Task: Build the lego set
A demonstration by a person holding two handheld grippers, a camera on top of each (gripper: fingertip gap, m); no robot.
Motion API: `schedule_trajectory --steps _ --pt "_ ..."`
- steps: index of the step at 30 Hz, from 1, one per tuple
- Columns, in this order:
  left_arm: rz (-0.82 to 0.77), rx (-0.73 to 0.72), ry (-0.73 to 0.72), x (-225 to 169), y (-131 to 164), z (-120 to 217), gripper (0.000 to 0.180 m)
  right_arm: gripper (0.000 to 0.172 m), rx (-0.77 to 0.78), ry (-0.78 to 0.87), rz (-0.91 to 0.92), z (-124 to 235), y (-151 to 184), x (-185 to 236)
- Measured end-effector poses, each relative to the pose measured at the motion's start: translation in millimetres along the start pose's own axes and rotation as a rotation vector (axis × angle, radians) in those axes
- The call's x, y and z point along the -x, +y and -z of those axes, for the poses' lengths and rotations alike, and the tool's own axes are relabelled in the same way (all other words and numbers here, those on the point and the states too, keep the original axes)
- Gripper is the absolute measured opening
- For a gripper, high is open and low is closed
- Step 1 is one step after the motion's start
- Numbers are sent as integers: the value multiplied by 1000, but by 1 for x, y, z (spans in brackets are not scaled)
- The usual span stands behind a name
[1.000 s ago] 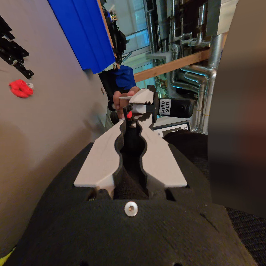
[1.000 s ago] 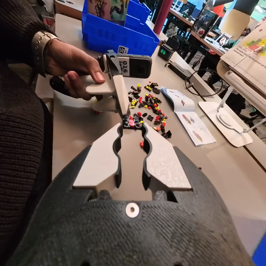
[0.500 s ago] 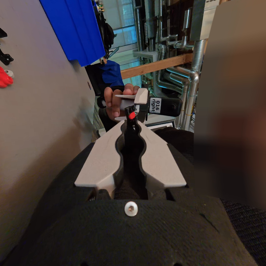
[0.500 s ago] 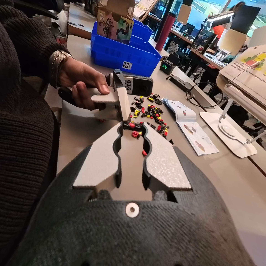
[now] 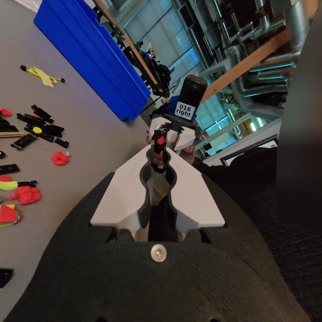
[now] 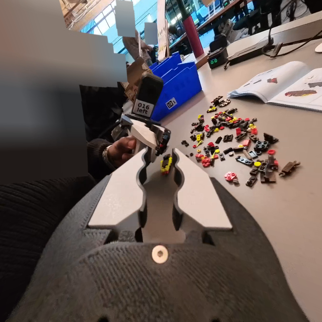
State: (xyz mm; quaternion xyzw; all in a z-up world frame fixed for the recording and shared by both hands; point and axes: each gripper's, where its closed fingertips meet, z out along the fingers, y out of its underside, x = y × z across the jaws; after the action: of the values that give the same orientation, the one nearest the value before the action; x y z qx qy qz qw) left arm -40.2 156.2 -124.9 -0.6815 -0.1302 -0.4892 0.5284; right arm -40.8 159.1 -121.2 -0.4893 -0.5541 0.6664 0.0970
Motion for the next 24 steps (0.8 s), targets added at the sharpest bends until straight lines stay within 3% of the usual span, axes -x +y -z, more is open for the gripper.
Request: schedule_trajectory --steps 9,24 --pt "-61 9 -29 -2 4 -5 7 8 33 -19 -4 -3 6 2" --pt "-60 56 -33 -2 12 -6 7 6 106 -35 -3 -1 13 3"
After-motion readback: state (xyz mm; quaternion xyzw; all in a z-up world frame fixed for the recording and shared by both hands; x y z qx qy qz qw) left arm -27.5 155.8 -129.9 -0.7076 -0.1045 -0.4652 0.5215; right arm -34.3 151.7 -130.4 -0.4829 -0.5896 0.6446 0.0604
